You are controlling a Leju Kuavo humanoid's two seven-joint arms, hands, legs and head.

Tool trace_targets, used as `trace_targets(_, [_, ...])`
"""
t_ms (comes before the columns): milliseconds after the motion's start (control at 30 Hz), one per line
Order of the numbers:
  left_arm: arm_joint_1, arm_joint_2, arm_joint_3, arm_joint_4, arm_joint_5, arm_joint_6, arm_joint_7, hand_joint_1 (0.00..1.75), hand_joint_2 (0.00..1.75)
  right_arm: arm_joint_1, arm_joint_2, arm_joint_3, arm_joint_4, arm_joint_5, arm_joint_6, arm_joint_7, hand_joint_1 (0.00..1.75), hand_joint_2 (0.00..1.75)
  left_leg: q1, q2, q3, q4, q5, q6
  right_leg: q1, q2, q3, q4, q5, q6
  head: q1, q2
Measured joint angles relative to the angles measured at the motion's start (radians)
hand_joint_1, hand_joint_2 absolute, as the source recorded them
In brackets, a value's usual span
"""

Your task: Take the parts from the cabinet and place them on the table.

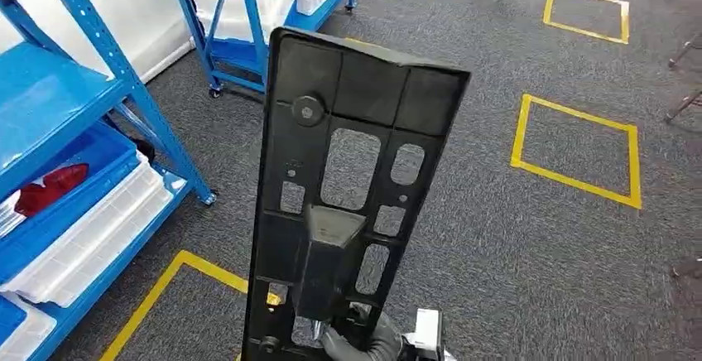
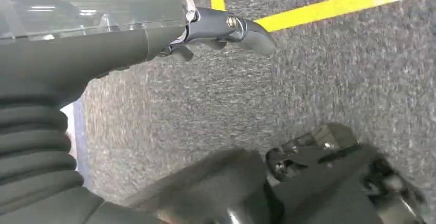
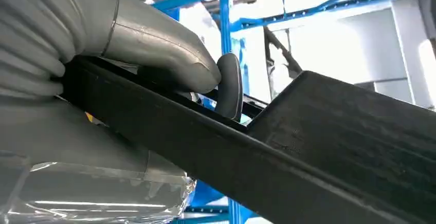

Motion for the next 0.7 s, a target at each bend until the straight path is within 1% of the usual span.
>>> trace_targets(33, [0.001, 0.0, -0.002, 0.0, 0.0, 0.0, 0.0, 0.0, 1.75, -0.001, -0.001, 0.0, -0.001, 0.0, 0.0, 0.0, 1.69, 1.75, -0.003, 0.013, -0.001, 0.0, -0.001, 0.004, -0.002, -0.027, -0.036, 0.074, -0.04, 0.005, 0.0, 0.0])
trace_targets(67, [0.003, -0.001, -0.003, 0.0, 0.0, 0.0, 0.0, 0.0, 1.75, 0.0, -0.001, 0.0, 0.0, 0.001, 0.0, 0.0, 1.69, 1.75, -0.006, 0.025, -0.001, 0.0, -0.002, 0.005, -0.005, -0.042, -0.076, 0.155, -0.076, 0.008, 0.0, 0.0])
trace_targets(100, [0.005, 0.0, -0.004, 0.0, 0.0, 0.0, 0.0, 0.0, 1.75, 0.002, -0.002, 0.0, 0.0, 0.001, 0.0, 0.0, 1.69, 1.75, -0.007, 0.041, -0.001, 0.0, -0.004, 0.007, -0.008, -0.049, -0.115, 0.23, -0.102, 0.011, 0.0, 0.0])
trace_targets(133, [0.006, 0.002, -0.005, 0.0, 0.0, 0.002, 0.0, 0.0, 1.75, 0.004, -0.003, 0.0, 0.0, 0.001, 0.0, 0.0, 1.69, 1.75, -0.008, 0.055, -0.001, 0.001, -0.005, 0.006, -0.012, -0.052, -0.133, 0.265, -0.103, 0.013, 0.0, 0.0])
trace_targets(167, [0.006, 0.002, -0.006, 0.0, 0.0, 0.004, 0.0, 0.0, 1.75, 0.006, -0.004, 0.0, 0.0, 0.002, 0.0, 0.0, 1.69, 1.75, -0.009, 0.067, 0.0, 0.001, -0.007, 0.005, -0.014, -0.054, -0.123, 0.243, -0.081, 0.015, 0.0, 0.0])
trace_targets(200, [0.005, 0.002, -0.007, 0.0, 0.0, 0.005, 0.0, 0.0, 1.75, 0.007, -0.004, 0.0, 0.0, 0.002, 0.0, 0.0, 1.69, 1.75, -0.009, 0.077, 0.002, 0.001, -0.008, 0.002, -0.014, -0.059, -0.09, 0.181, -0.045, 0.014, 0.0, 0.0])
trace_targets(233, [0.003, 0.001, -0.008, 0.0, 0.0, 0.006, 0.0, 0.0, 1.75, 0.008, -0.005, -0.001, -0.002, 0.003, 0.0, 0.0, 1.69, 1.75, -0.009, 0.088, 0.006, 0.001, -0.011, 0.0, -0.014, -0.069, -0.035, 0.082, 0.0, 0.011, 0.0, 0.0])
trace_targets(267, [0.002, 0.001, -0.009, 0.0, 0.0, 0.006, 0.0, 0.0, 1.75, 0.008, -0.005, -0.002, -0.005, 0.004, 0.0, 0.0, 1.69, 1.75, -0.009, 0.095, 0.011, 0.001, -0.015, -0.003, -0.012, -0.098, 0.02, -0.014, 0.033, 0.006, 0.0, 0.0])
trace_targets(300, [0.001, 0.001, -0.01, 0.0, 0.0, 0.006, 0.0, 0.0, 1.75, 0.007, -0.005, -0.003, -0.006, 0.004, 0.0, 0.0, 1.69, 1.75, -0.014, 0.101, 0.015, 0.001, -0.018, -0.008, -0.001, -0.143, 0.039, -0.05, 0.015, -0.004, 0.0, 0.0])
trace_targets(333, [0.002, 0.001, -0.01, 0.0, 0.0, 0.006, 0.001, 0.0, 1.75, 0.007, -0.005, -0.003, -0.009, 0.004, 0.0, 0.0, 1.69, 1.75, -0.016, 0.107, 0.017, 0.001, -0.021, -0.014, 0.001, -0.132, 0.038, -0.054, 0.021, -0.007, 0.0, 0.0])
trace_targets(367, [0.0, 0.001, -0.011, 0.0, 0.001, 0.006, 0.002, 0.0, 1.75, 0.008, -0.005, -0.004, -0.012, 0.004, 0.0, 0.0, 1.69, 1.75, -0.015, 0.116, 0.019, 0.001, -0.022, -0.02, 0.004, -0.121, 0.036, -0.052, 0.021, -0.011, 0.0, 0.0])
trace_targets(433, [-0.002, 0.0, -0.013, 0.0, 0.0, 0.003, 0.003, 0.0, 1.75, 0.009, -0.005, -0.005, -0.013, 0.004, 0.0, 0.0, 1.69, 1.75, -0.016, 0.137, 0.029, -0.006, -0.024, -0.031, 0.006, -0.1, 0.034, -0.058, 0.022, -0.022, 0.0, 0.0])
trace_targets(467, [-0.002, -0.001, -0.014, 0.0, 0.0, 0.003, 0.003, 0.0, 1.75, 0.011, -0.005, -0.005, -0.016, 0.005, 0.0, 0.0, 1.69, 1.75, -0.01, 0.122, 0.026, -0.001, -0.034, -0.037, -0.009, -0.088, 0.043, -0.069, 0.03, -0.03, 0.0, 0.0])
trace_targets(500, [-0.002, -0.001, -0.014, 0.0, 0.0, 0.003, 0.003, 0.0, 1.75, 0.01, -0.005, -0.005, -0.018, 0.005, 0.0, 0.0, 1.69, 1.75, -0.008, 0.071, 0.018, 0.03, -0.056, -0.04, -0.007, -0.078, 0.044, -0.073, 0.032, -0.036, 0.0, 0.0])
trace_targets(533, [-0.001, -0.001, -0.014, 0.0, 0.0, 0.003, 0.003, 0.0, 1.75, 0.008, -0.004, -0.005, -0.019, 0.005, 0.0, 0.0, 1.69, 1.75, -0.006, 0.043, -0.012, 0.097, -0.098, -0.042, -0.006, -0.069, 0.043, -0.073, 0.033, -0.039, 0.0, 0.0])
trace_targets(567, [0.001, -0.001, -0.014, 0.0, -0.001, 0.003, 0.004, 0.0, 1.75, 0.008, -0.003, -0.005, -0.02, 0.005, 0.0, 0.0, 1.69, 1.75, -0.006, 0.031, -0.051, 0.181, -0.139, -0.044, -0.005, -0.057, 0.043, -0.072, 0.032, -0.041, 0.0, 0.0])
trace_targets(600, [0.004, -0.001, -0.014, 0.0, -0.002, 0.003, 0.004, 0.0, 1.75, 0.009, -0.003, -0.005, -0.019, 0.005, 0.0, 0.0, 1.69, 1.75, -0.006, 0.027, -0.096, 0.271, -0.172, -0.047, -0.004, -0.043, 0.042, -0.072, 0.032, -0.042, 0.0, 0.0])
trace_targets(633, [0.007, -0.001, -0.014, 0.0, -0.005, 0.002, 0.006, 0.0, 1.75, 0.011, -0.003, -0.005, -0.019, 0.005, -0.002, 0.001, 1.69, 1.75, -0.006, 0.027, -0.123, 0.321, -0.18, -0.047, -0.003, -0.029, 0.042, -0.071, 0.032, -0.042, 0.0, 0.0])
trace_targets(667, [0.009, -0.001, -0.014, 0.0, -0.008, 0.0, 0.008, 0.0, 1.75, 0.012, -0.003, -0.005, -0.019, 0.007, -0.002, 0.002, 1.69, 1.75, -0.006, 0.027, -0.129, 0.32, -0.162, -0.047, -0.003, -0.015, 0.044, -0.07, 0.031, -0.042, 0.0, 0.0])
trace_targets(700, [0.009, 0.0, -0.015, 0.0, -0.009, 0.0, 0.01, 0.0, 1.75, 0.012, -0.003, -0.005, -0.019, 0.008, -0.003, 0.002, 1.69, 1.75, -0.006, 0.026, -0.109, 0.266, -0.118, -0.046, -0.004, 0.001, 0.045, -0.068, 0.031, -0.041, 0.0, 0.0])
